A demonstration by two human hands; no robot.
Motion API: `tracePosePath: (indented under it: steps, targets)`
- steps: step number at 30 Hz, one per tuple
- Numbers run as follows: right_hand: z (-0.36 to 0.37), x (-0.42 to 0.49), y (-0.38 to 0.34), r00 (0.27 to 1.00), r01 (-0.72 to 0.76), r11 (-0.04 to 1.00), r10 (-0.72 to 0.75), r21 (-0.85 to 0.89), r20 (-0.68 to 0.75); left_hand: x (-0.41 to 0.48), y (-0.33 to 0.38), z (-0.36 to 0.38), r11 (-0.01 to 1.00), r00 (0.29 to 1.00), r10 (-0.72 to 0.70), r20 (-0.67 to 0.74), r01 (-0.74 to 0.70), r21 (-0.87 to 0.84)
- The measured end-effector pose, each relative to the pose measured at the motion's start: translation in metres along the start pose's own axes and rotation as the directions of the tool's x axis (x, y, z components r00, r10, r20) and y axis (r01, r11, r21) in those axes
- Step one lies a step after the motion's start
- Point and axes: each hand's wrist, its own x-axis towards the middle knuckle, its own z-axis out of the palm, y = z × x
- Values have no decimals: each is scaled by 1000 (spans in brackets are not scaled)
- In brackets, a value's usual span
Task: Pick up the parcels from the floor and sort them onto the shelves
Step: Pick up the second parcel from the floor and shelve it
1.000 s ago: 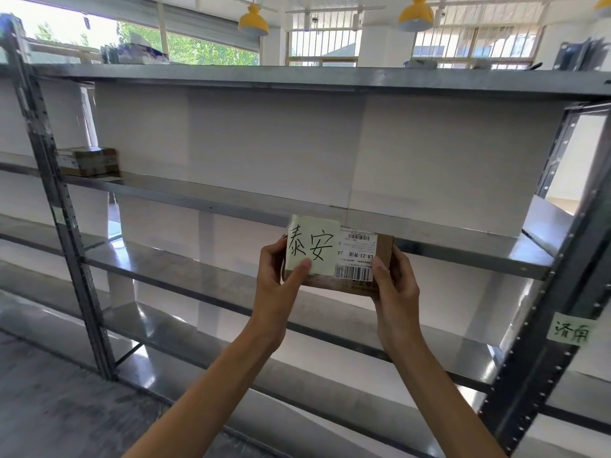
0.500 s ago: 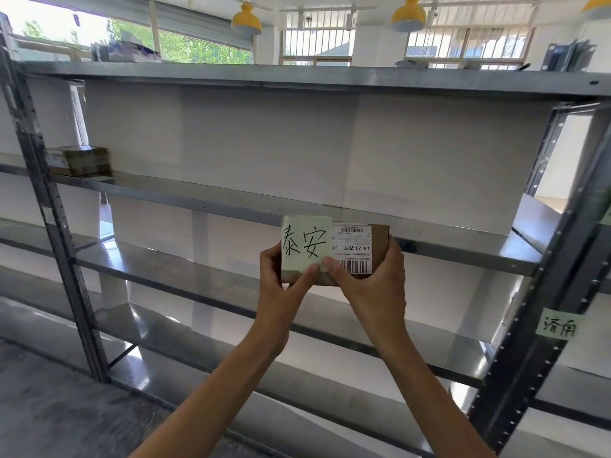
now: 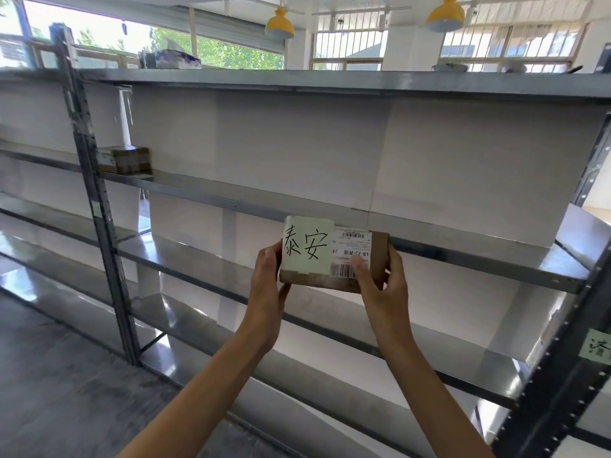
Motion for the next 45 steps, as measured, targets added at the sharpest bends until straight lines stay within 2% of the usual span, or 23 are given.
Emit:
tracePosePath:
  steps: [6, 11, 20, 25, 30, 36, 45]
  targets:
    - [40, -3, 2, 990, -108, 987, 95, 123, 107, 4, 22, -43, 979, 994, 36, -103, -15, 201]
    - [83, -6, 2, 978, -158, 979, 138, 126, 158, 1, 31, -87, 955, 984, -39, -171, 87, 285]
    - [157, -35, 15, 893, -323, 939, 260, 119, 368, -26, 48, -158, 918, 932, -81, -352, 208, 337]
    - [190, -48, 23, 850, -356, 923, 257, 142, 459, -36, 58, -189, 881, 896, -115, -428, 291, 372]
    - [220, -59, 27, 803, -379, 912, 239, 157, 546, -41, 65, -218, 886, 868, -60, -493, 274, 374]
    - [249, -58, 31, 772, -422, 884, 235, 200, 590, -35, 65, -243, 865, 831, -31, -555, 301, 402]
    - [293, -25, 49, 736, -428, 881, 213, 199, 643, 9, 58, -268, 891, 789, -16, -615, 290, 349]
